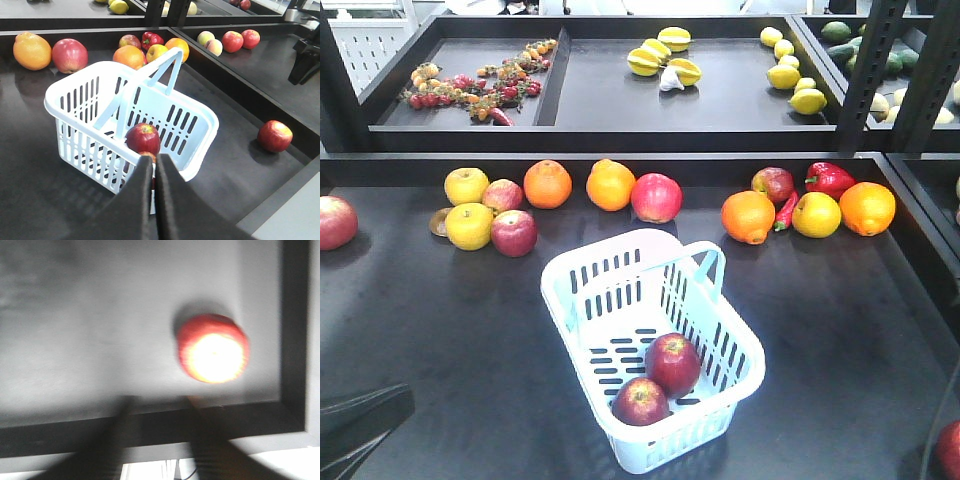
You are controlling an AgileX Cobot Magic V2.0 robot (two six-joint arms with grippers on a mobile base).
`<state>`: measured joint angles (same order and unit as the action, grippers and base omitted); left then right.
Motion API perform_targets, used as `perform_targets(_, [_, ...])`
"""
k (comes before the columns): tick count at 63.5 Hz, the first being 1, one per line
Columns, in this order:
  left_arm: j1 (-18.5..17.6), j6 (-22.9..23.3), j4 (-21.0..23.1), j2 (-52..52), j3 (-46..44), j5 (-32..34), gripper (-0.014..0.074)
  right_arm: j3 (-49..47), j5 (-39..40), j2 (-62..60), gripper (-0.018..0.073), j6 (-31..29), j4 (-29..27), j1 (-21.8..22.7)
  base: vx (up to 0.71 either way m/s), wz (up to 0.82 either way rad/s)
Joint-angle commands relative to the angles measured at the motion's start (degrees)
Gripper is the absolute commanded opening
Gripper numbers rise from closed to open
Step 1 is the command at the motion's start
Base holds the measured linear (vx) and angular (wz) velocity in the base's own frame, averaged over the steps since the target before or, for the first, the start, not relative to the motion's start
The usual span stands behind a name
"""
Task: Pick three apples into basket with both arms
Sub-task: 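Reach the right gripper to a third red apple and grasp it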
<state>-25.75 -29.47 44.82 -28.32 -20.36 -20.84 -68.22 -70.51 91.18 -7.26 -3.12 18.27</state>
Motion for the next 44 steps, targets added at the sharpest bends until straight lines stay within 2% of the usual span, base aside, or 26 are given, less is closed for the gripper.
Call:
perform_targets(1, [-0.33, 0.32, 1.46, 0.08, -1.38, 2.87, -0.0008, -1.11, -2.41, -2.09, 0.0557, -0.51, 0.49, 1.33, 0.00, 0.00])
perform_targets(7, [-0.33, 0.32, 1.46, 0.08, -1.38, 2.87, -0.0008, -1.11, -1.49, -2.04, 0.0730, 0.49, 0.82, 1.62, 0.00, 0.00])
perform_targets(30, [-0.33, 0.32, 1.47, 0.08, -1.38, 2.80, -0.0008, -1.11, -1.01, 2.96, 0.0685, 0.60, 3.12, 1.62, 0.00, 0.00])
perform_targets(44, [-0.33, 0.32, 1.47, 0.08, -1.38, 2.75, -0.0008, -1.11, 0.02, 8.11, 0.0657, 2.59, 8.09, 1.62, 0.00, 0.00])
